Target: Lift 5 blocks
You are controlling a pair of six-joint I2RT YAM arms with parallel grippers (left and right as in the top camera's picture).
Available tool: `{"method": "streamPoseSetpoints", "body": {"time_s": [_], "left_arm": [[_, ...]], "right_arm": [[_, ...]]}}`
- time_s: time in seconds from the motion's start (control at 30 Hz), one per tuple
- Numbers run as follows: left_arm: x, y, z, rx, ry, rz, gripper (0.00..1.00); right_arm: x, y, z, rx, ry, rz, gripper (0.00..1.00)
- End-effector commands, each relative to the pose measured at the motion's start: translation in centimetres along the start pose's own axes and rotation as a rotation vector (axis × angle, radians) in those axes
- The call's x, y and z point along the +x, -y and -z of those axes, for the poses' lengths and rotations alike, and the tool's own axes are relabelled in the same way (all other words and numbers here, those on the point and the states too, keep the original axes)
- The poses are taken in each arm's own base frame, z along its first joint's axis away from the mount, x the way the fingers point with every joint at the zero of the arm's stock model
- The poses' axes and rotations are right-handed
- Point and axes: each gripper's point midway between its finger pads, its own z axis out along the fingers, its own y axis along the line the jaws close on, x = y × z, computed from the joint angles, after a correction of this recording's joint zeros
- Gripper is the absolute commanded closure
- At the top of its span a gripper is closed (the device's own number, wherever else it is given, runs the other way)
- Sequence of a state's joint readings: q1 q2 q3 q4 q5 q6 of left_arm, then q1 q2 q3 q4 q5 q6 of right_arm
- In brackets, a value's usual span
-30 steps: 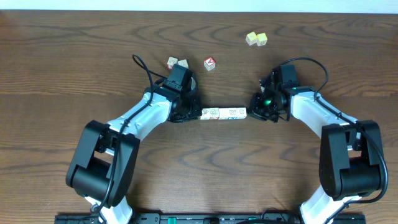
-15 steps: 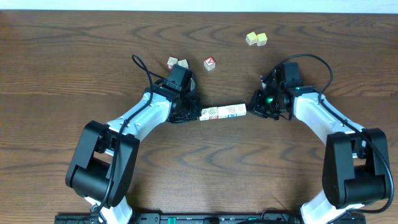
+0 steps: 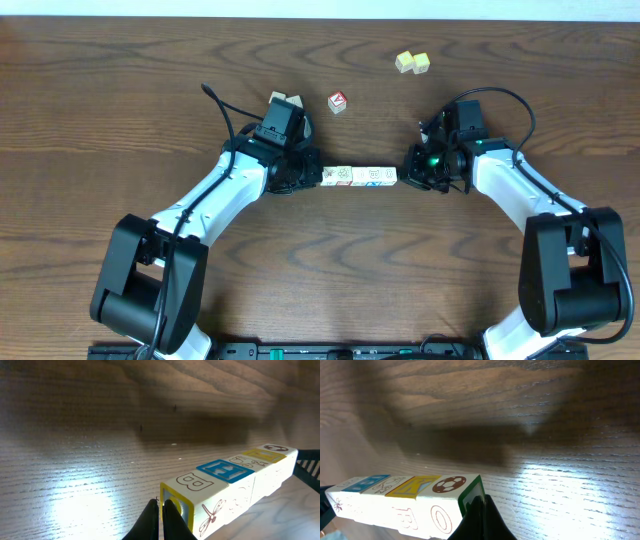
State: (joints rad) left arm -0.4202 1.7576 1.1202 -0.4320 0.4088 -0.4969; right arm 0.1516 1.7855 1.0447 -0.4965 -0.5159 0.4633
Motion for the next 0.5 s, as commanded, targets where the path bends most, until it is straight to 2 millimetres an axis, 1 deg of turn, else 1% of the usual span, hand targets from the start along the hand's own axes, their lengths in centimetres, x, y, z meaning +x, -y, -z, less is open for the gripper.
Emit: {"method": "streamPoseSetpoints", "body": {"time_s": [0.0, 0.17, 0.27, 0.4, 0.47], "left_arm": [[1.1, 2.9, 0.5, 0.113, -0.042, -0.036, 0.93], [1.2, 2.9, 0.6, 0.111, -0.046, -0.016, 0.93], [1.2, 2.9, 0.8, 0.111, -0.046, -0.008, 0.93], [1.1, 3.3, 1.4, 0.120, -0.033, -0.002, 0.93], [0.9, 3.7, 2.1, 0.130, -0.019, -0.009, 0.93]], "right_arm": [[1.3, -5.6, 1.9, -0.202, -0.040, 0.071, 0.99], [1.2, -6.6, 3.4, -0.217, -0.010, 0.094, 0.99], [1.4, -6.7, 3.9, -0.215, -0.008, 0.095, 0.99], [1.7, -6.3, 4.0, -0.194, -0.014, 0.084, 0.99], [1.8, -6.2, 3.9, -0.190, -0.020, 0.083, 0.99]]}}
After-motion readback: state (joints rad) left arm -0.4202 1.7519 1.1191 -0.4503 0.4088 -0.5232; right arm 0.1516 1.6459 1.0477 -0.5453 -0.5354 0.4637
